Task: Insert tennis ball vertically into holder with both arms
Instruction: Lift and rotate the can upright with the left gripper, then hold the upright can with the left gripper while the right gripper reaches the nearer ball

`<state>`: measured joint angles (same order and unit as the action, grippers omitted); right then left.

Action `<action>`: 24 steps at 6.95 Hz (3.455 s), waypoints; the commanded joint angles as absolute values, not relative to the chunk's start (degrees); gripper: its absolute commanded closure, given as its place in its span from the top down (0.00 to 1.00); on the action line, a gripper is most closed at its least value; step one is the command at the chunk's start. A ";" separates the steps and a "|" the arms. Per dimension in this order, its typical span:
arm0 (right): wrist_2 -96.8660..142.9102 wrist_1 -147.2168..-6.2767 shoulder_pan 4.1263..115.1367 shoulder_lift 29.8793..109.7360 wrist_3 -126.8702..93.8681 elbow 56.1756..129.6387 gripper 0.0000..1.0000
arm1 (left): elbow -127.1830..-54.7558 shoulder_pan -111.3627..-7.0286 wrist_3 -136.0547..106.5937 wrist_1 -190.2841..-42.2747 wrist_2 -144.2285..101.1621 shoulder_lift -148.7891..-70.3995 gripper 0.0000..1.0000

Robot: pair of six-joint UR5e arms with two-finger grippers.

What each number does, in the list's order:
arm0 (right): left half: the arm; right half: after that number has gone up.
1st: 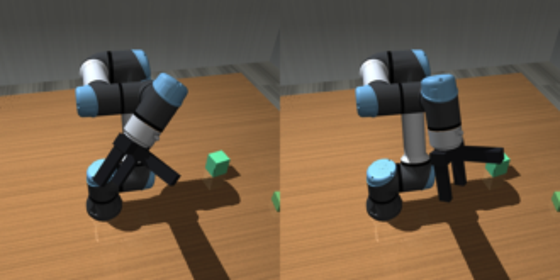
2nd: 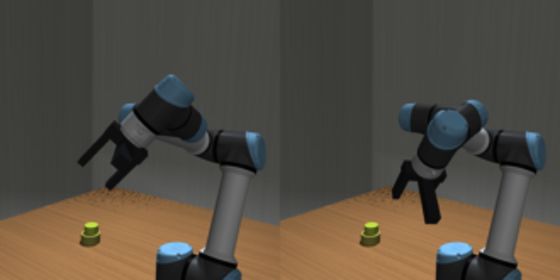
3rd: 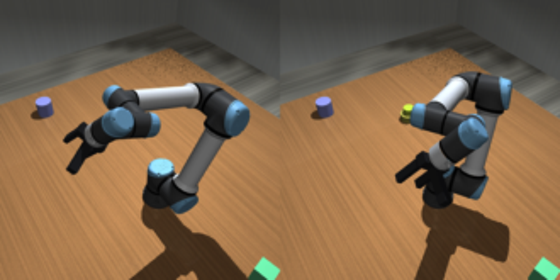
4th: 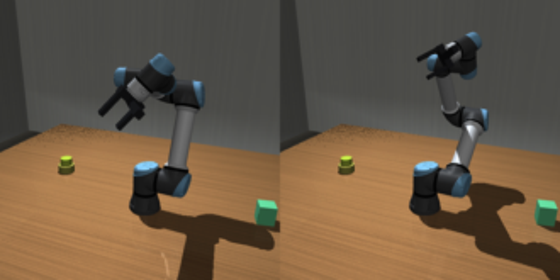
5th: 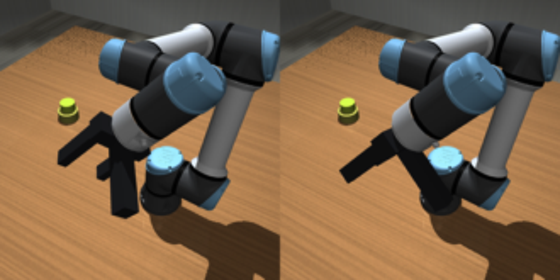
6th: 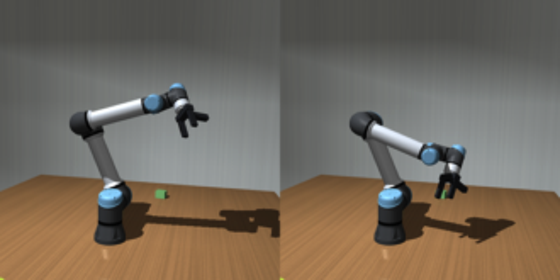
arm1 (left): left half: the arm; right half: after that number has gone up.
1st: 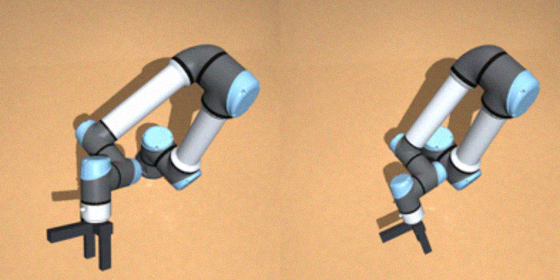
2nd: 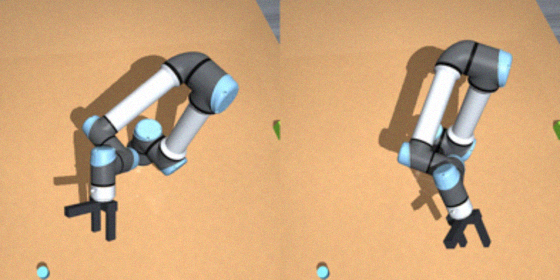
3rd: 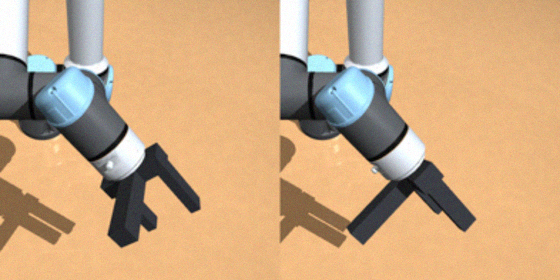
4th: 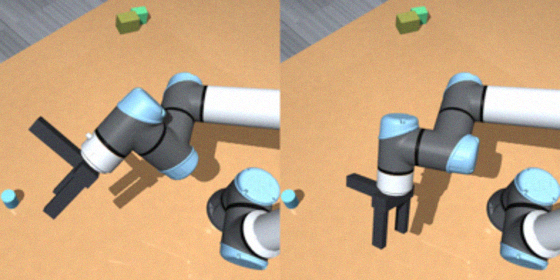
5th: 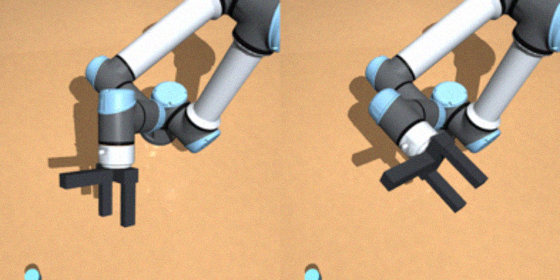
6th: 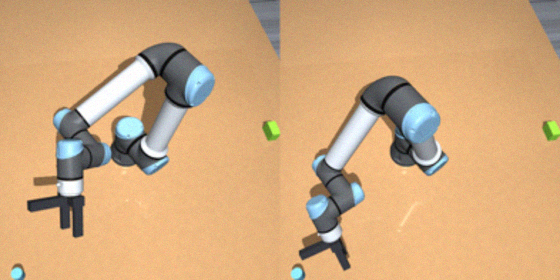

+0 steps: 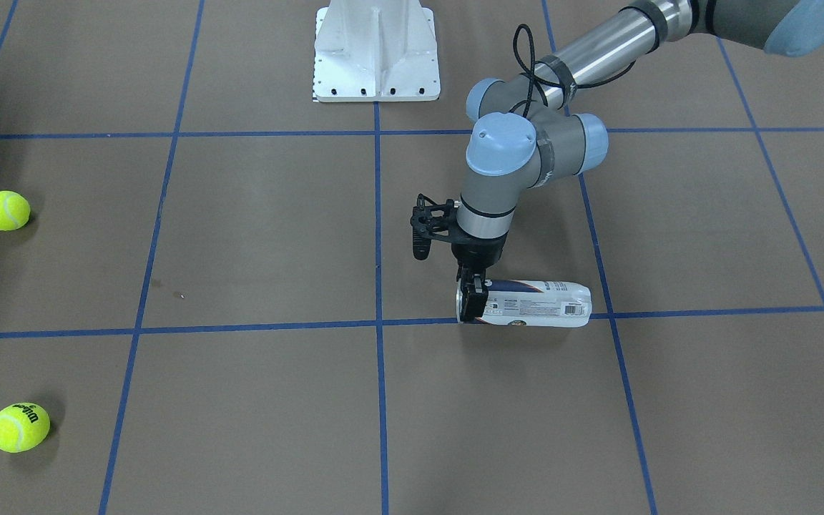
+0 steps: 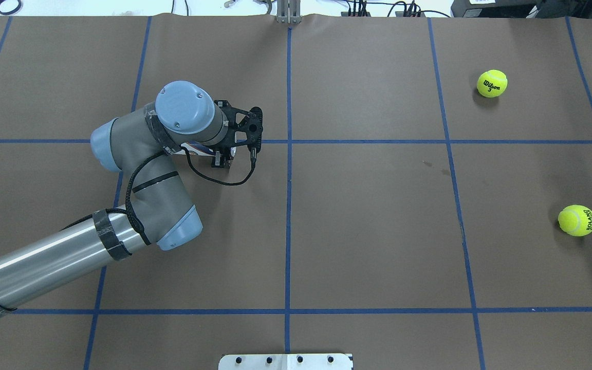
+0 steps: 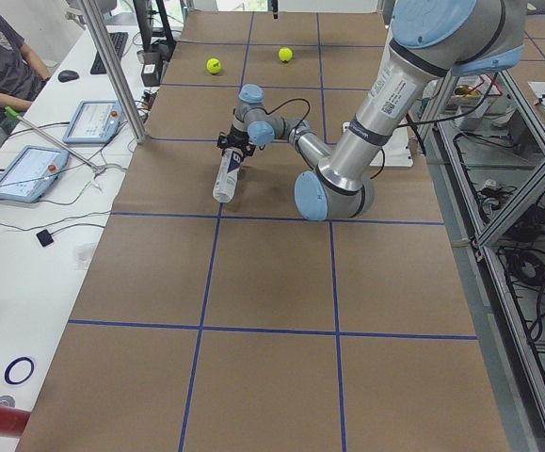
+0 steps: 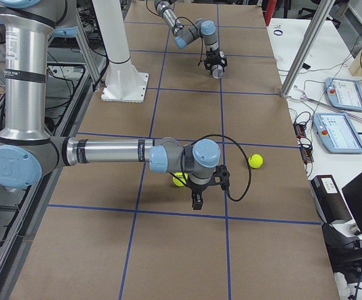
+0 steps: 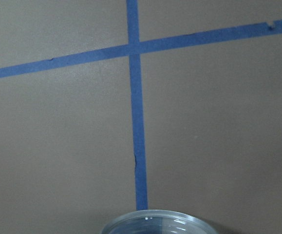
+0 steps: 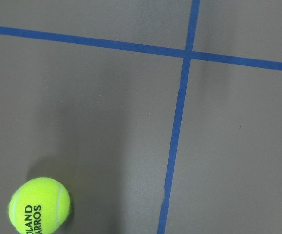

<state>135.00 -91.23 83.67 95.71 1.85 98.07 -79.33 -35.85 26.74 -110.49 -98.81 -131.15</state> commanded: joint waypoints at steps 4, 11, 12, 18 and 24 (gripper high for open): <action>134.91 -88.77 83.67 95.80 1.93 98.00 0.99 | -86.37 -38.57 18.93 -121.43 -98.70 -131.75 0.69; 139.31 -78.96 81.83 95.71 1.58 98.17 0.99 | -88.86 -37.97 -17.56 -158.68 -85.00 -126.92 0.69; 139.31 -77.88 81.48 95.71 1.50 98.26 0.99 | -86.86 -36.92 -19.58 -161.78 -81.68 -126.91 0.69; 133.98 -77.52 71.83 93.60 -17.56 102.74 0.99 | -73.94 -24.80 -22.85 -190.95 -66.99 -128.58 0.69; 130.34 -77.43 64.27 95.97 -17.58 104.15 0.99 | -72.16 -22.06 -22.85 -193.45 -65.74 -128.85 0.69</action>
